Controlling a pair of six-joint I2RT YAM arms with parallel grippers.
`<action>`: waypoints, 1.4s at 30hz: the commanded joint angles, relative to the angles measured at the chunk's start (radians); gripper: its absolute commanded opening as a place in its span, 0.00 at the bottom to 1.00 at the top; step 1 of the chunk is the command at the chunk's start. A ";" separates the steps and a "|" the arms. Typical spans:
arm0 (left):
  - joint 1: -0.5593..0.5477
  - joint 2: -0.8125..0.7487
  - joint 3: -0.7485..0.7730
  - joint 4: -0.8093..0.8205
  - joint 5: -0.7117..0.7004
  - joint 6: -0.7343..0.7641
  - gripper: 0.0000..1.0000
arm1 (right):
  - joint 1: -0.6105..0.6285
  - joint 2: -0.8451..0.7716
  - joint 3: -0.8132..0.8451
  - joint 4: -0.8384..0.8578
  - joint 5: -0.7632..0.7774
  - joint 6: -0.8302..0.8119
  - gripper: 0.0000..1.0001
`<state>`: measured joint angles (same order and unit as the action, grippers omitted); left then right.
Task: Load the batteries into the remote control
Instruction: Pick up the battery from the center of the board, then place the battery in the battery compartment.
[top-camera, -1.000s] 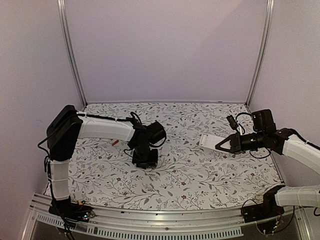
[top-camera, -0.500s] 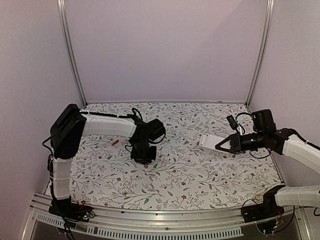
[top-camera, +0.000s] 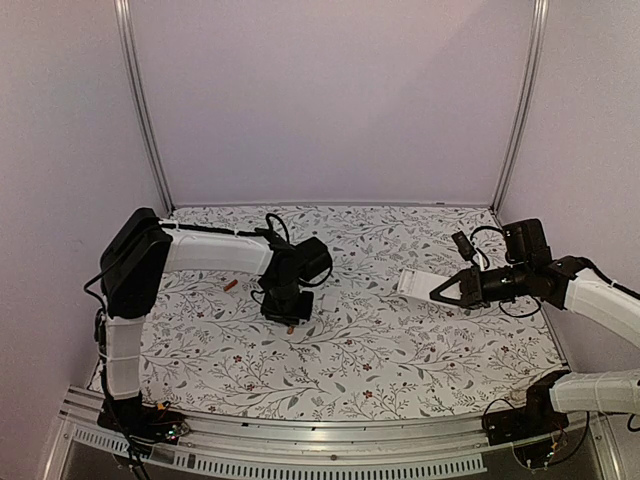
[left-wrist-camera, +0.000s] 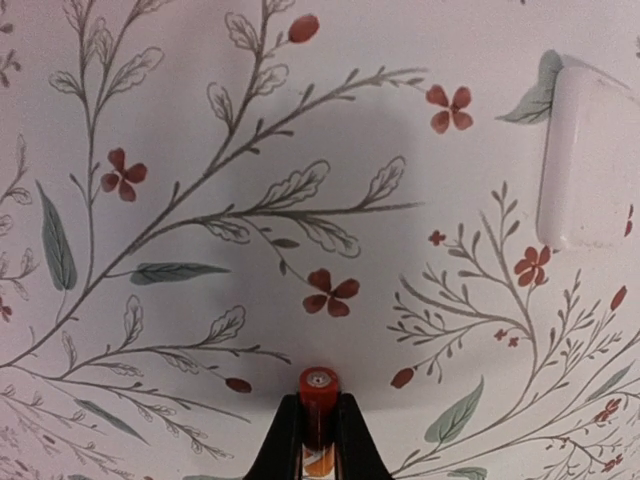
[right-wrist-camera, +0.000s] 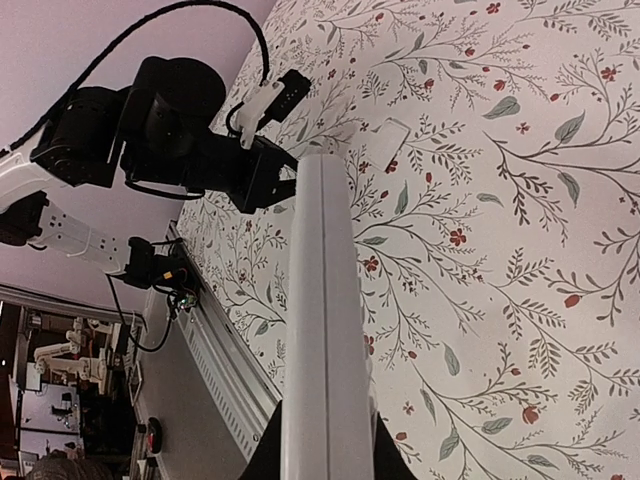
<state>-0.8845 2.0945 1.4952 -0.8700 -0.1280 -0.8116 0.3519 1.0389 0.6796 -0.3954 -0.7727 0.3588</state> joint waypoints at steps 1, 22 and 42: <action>0.005 -0.141 -0.060 0.166 -0.050 0.091 0.00 | -0.006 0.024 0.008 0.037 -0.080 0.023 0.00; -0.169 -0.554 -0.465 1.261 0.192 0.542 0.00 | 0.174 0.125 0.037 0.238 -0.139 0.225 0.00; -0.225 -0.426 -0.404 1.222 0.164 0.597 0.00 | 0.202 0.150 0.058 0.303 -0.167 0.293 0.00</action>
<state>-1.0950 1.6428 1.0679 0.3569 0.0635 -0.2409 0.5488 1.1934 0.7116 -0.1238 -0.9169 0.6350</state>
